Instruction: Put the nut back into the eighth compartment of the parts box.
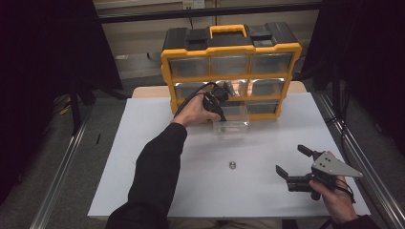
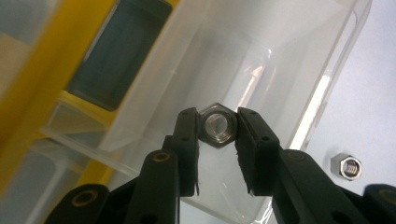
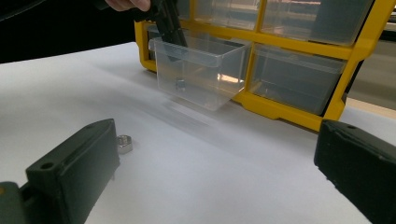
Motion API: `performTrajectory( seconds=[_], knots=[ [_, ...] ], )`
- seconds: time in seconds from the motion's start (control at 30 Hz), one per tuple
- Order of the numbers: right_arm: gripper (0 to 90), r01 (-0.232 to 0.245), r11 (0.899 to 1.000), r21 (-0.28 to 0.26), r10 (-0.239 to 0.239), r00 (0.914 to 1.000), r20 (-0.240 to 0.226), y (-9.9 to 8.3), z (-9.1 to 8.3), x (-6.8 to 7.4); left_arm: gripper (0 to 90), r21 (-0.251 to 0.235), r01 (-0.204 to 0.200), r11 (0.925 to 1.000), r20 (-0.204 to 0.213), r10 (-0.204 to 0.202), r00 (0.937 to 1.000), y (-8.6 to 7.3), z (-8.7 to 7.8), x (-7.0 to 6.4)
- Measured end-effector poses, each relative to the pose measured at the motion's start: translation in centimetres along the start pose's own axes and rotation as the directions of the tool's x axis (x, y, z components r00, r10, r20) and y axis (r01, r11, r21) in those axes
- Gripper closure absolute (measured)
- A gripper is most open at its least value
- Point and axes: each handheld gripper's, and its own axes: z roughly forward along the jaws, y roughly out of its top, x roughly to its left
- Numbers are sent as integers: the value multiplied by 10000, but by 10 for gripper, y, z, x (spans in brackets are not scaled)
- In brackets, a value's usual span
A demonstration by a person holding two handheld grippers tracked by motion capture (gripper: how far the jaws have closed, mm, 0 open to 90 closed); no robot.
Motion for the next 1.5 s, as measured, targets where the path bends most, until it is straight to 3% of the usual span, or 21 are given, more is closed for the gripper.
performTrajectory(
  seconds=[0.07, 0.1, 0.13, 0.17, 0.2, 0.23, 0.27, 0.4, 0.43, 0.47, 0.5, 0.73, 0.8, 0.83, 0.93, 1.0, 1.17, 1.5],
  knots=[
    [0, 6, 10000, 0, -6, 10000, -2, 0, 0, 0, 701, 6, -71, 10000, 26, 71, 10000, -1, 1, 2],
    [0, 3, 10000, -1, -3, 10000, 4, 0, 0, 0, 701, 162, -522, 9985, -10, 522, 9986, 1, 0, 5],
    [0, 0, 10000, -2, 0, 10000, 1, 0, 0, 0, 700, 20, 27, 10000, 14, -27, 10000, 0, 2, 2],
    [0, 9, 10000, 11, -9, 10000, 13, 0, 0, 0, 699, -9, 78, 10000, 4, -78, 10000, 0, 3, 1],
    [0, 8, 10000, 5, -8, 10000, -1, 0, 0, 0, 698, 37, 109, 9999, -35, -109, 9999, 0, 5, 0],
    [0, 7, 10000, 0, -7, 10000, -1, 0, 0, 0, 698, 290, -252, 9993, -133, 256, 9996, 1, 3, 3],
    [0, 12, 10000, -3, -12, 10000, -3, 0, 0, 0, 697, 65, 72, 10000, -65, -71, 10000, 1, 5, 1],
    [0, 14, 10000, -3, -14, 10000, -8, 0, 0, 0, 695, 124, -38, 9999, -39, 38, 10000, 1, 5, 1],
    [0, 15, 10000, 0, -15, 10000, -8, 0, 0, 0, 695, 23, 105, 9999, -85, -105, 9999, 1, 5, 0],
    [0, 12, 10000, -2, -12, 10000, -7, 0, 0, 0, 690, 289, -148, 9995, -138, 152, 9998, 1, 3, 3],
    [0, 6, 10000, -1, -6, 10000, -1, 0, 0, 0, 679, 38, 227, 9997, 6, -227, 9997, 1, 4, 2],
    [0, 11, 10000, 3, -11, 10000, -7, 0, 0, 0, 673, -185, 380, 9991, 147, -378, 9992, -1, 2, 2],
    [0, 24, 10000, -7, -24, 10000, 0, 0, 0, 0, 670, -147, -129, 9998, 153, 131, 9998, 0, -2, 6],
    [0, 49, 10000, -13, -49, 10000, -1, 0, 0, 0, 670, -229, 286, 9993, 189, -281, 9994, -2, -2, 4],
    [0, 48, 10000, -12, -48, 10000, 1, 0, 0, 0, 667, -187, -213, 9996, 232, 217, 9995, -3, -9, 9],
    [0, 5, 10000, -36, -5, 10000, 29, 0, 0, 0, 654, -600, 80, 9982, 274, -63, 9996, -4, -11, 7],
    [0, 30, 10000, -22, -30, 10000, 62, 0, 0, 0, 641, -914, 104, 9958, 291, -78, 9995, -8, -22, 7],
    [0, 62, 10000, -7, -62, 10000, 52, 0, 0, 0, 593, -1113, 57, 9938, 503, -1, 9987, -20, -38, 3]
  ],
)
